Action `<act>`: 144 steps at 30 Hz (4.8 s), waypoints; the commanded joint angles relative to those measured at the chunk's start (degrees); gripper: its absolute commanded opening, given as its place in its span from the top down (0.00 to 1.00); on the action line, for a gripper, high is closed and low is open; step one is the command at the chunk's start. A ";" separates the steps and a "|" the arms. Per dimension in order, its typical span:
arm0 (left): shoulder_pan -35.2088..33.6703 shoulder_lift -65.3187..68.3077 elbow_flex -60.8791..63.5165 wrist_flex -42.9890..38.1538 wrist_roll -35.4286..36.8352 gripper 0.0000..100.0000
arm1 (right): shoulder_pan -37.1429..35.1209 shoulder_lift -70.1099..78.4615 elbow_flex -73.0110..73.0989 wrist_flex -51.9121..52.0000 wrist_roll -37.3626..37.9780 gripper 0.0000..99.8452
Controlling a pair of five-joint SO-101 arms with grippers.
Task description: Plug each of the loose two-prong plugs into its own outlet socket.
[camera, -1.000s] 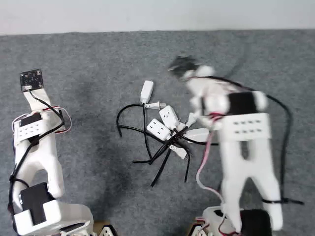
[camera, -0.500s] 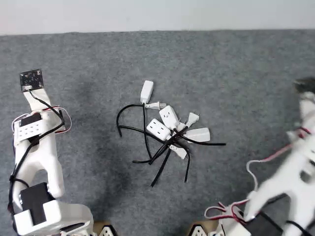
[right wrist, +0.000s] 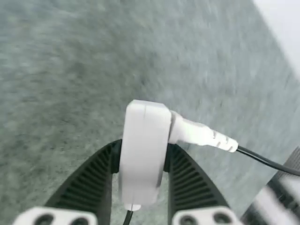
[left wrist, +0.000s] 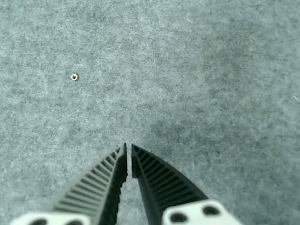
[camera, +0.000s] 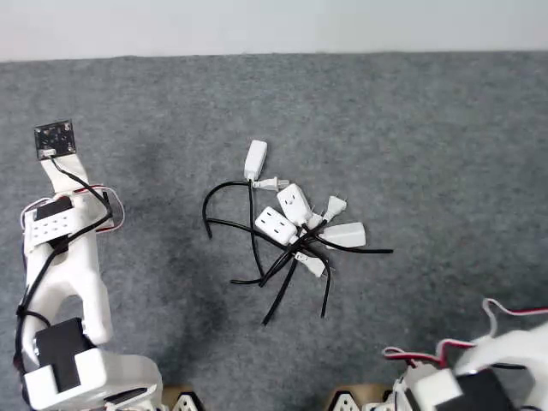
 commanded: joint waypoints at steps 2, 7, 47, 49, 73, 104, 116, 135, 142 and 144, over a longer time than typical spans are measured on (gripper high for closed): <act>0.00 -0.26 -1.36 -1.41 0.26 0.98 | 1.01 5.85 -2.99 0.57 -2.46 0.87; 0.00 -0.26 -1.36 -1.41 0.26 0.98 | -0.04 12.44 -8.88 5.49 -2.55 0.79; -0.09 -0.26 -1.63 -1.76 0.44 0.98 | -91.12 9.98 -14.33 20.26 -5.01 0.81; 0.09 -0.26 -1.54 -1.76 0.44 0.98 | -92.70 11.91 -14.33 18.77 -5.01 0.81; 46.51 -0.09 -1.27 0.79 43.43 0.86 | -73.80 7.69 -6.95 17.98 -16.35 0.81; 51.52 13.98 -21.05 17.67 49.32 0.86 | -73.19 7.96 -5.63 16.75 -11.60 0.81; 51.78 12.40 -15.52 12.40 49.76 0.71 | -73.19 7.78 -5.54 17.19 -11.52 0.81; 49.76 21.98 -23.25 21.27 54.42 0.84 | -73.10 7.96 -5.63 16.84 -11.43 0.81; 52.31 21.89 -23.87 21.45 43.69 0.99 | -73.10 8.04 -5.71 16.75 -11.43 0.81; 52.84 21.89 -23.87 21.54 42.55 0.99 | -73.01 8.04 -5.71 16.75 -11.43 0.81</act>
